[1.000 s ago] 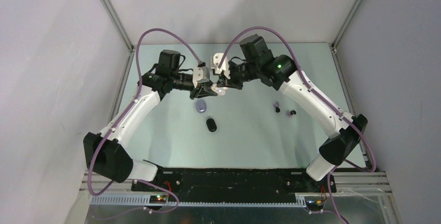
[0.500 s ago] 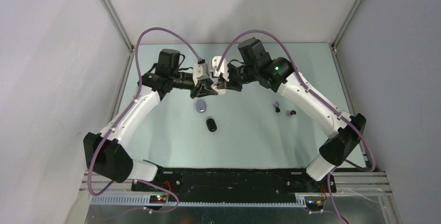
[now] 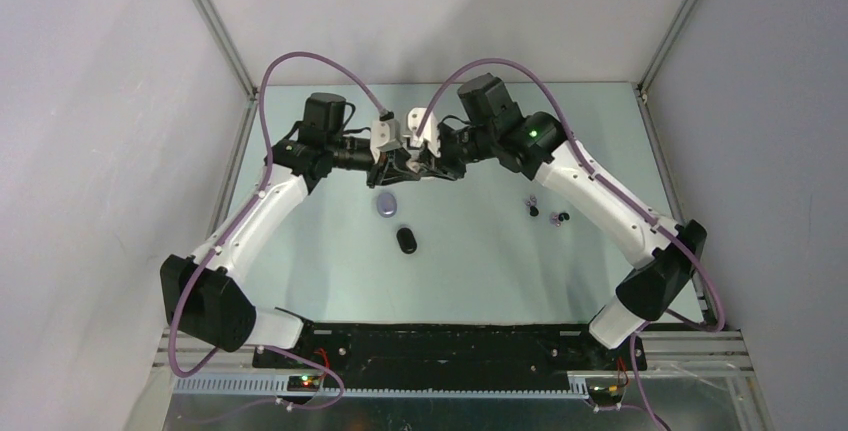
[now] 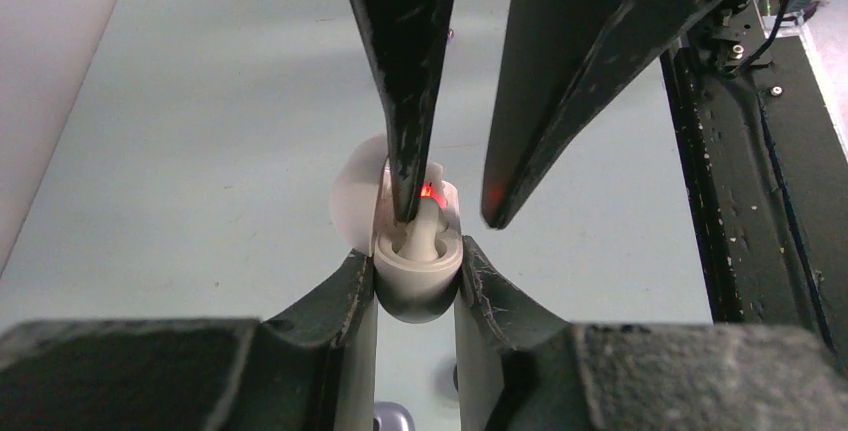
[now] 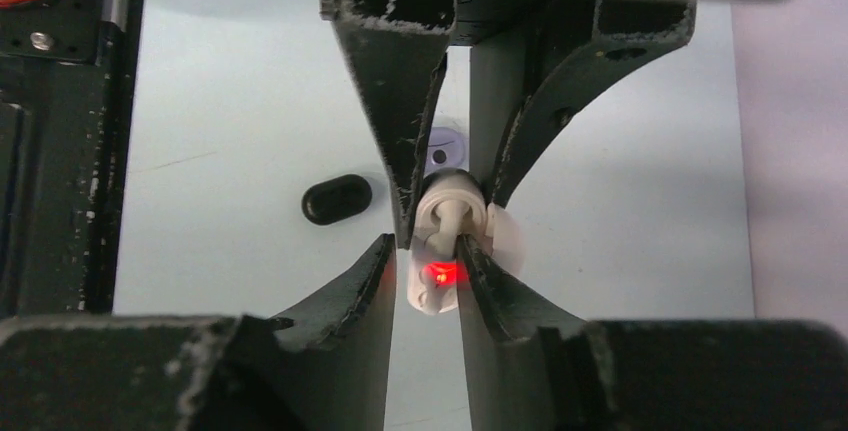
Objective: Insert the wireless bluetooth earbuds into the charging case
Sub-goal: Place the earbud in the charging case.
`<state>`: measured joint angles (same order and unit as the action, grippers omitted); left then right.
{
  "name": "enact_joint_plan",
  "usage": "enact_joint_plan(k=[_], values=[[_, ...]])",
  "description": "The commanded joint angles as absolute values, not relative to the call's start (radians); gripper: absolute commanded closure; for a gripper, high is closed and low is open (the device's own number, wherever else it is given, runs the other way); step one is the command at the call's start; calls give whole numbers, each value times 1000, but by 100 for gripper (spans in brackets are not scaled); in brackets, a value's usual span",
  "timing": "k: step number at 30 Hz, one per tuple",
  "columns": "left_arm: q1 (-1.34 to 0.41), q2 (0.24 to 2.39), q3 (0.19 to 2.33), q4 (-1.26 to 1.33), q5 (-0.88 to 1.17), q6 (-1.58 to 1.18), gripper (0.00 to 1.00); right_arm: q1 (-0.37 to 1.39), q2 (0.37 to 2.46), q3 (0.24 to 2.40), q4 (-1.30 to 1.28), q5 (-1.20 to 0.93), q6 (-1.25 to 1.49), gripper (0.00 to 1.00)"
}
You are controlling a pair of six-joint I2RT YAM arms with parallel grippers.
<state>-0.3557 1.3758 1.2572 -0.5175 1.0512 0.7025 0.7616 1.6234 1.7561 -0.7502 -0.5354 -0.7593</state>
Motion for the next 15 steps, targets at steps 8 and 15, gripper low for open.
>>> enact_joint_plan(k=[8, 15], values=[[-352, 1353, 1275, -433, 1087, 644, 100, 681, 1361, 1613, -686, -727, -751, 55], [-351, 1348, 1275, -438, 1097, 659, 100, 624, 1432, 1560, -582, -728, -643, 14]])
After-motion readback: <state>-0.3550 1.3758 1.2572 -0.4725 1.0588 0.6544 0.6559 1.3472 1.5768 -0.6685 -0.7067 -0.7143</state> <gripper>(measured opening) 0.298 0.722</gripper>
